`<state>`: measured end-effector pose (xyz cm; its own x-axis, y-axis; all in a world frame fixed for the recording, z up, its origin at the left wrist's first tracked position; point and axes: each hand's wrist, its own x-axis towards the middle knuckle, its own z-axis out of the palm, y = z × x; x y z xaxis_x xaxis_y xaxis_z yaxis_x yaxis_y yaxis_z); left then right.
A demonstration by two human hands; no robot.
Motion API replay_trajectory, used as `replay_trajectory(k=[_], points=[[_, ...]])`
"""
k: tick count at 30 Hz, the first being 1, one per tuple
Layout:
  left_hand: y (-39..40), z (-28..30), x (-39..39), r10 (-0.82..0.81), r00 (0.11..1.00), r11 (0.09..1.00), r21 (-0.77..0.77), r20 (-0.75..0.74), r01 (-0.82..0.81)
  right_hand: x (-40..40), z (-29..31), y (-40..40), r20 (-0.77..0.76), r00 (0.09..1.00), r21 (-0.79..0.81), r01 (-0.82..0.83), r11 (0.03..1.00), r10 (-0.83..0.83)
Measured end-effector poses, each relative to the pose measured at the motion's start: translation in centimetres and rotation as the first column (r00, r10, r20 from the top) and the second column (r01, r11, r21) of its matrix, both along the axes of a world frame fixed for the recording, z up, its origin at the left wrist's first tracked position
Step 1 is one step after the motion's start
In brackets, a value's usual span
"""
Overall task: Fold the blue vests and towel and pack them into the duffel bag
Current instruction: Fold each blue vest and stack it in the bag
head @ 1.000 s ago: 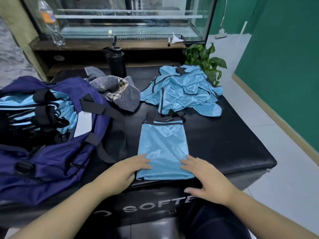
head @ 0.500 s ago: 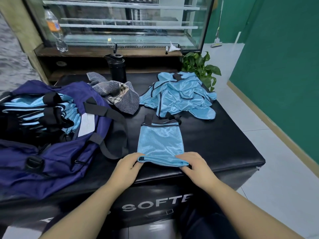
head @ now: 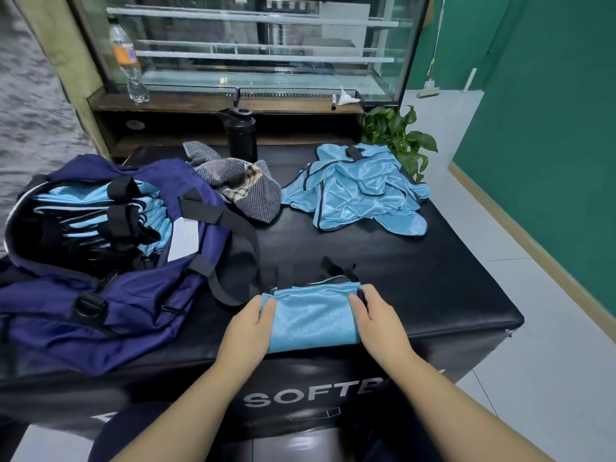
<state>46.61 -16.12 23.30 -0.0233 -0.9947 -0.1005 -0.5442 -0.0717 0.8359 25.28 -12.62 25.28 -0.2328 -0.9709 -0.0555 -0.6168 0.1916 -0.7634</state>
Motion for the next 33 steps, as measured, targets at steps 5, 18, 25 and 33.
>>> replay_trajectory(k=[5, 18, 25, 33], points=[[-1.1, 0.3, -0.7, 0.014, 0.988, 1.0, 0.019, 0.155, -0.017, 0.7, -0.3, -2.0, -0.108, 0.992, 0.168, 0.081, 0.983, -0.063], [-1.8, 0.8, -0.4, -0.19, 0.793, 0.778, -0.404, 0.579, 0.481, 1.1, 0.3, -5.1, -0.315, 0.949, 0.336, 0.093, 0.937, 0.019], [-1.0, -0.5, 0.9, -0.442, 0.626, 0.704, -0.184, 0.643, 0.686, 1.0, 0.1, -4.4, -0.521, 0.853, 0.147, 0.053, 0.988, 0.031], [-1.1, -0.1, -2.3, -0.236, 0.496, 0.695, -0.211, 0.836, 0.687, 1.9, 0.8, -1.9, -0.514, 0.818, 0.097, -0.245, 0.965, 0.259]])
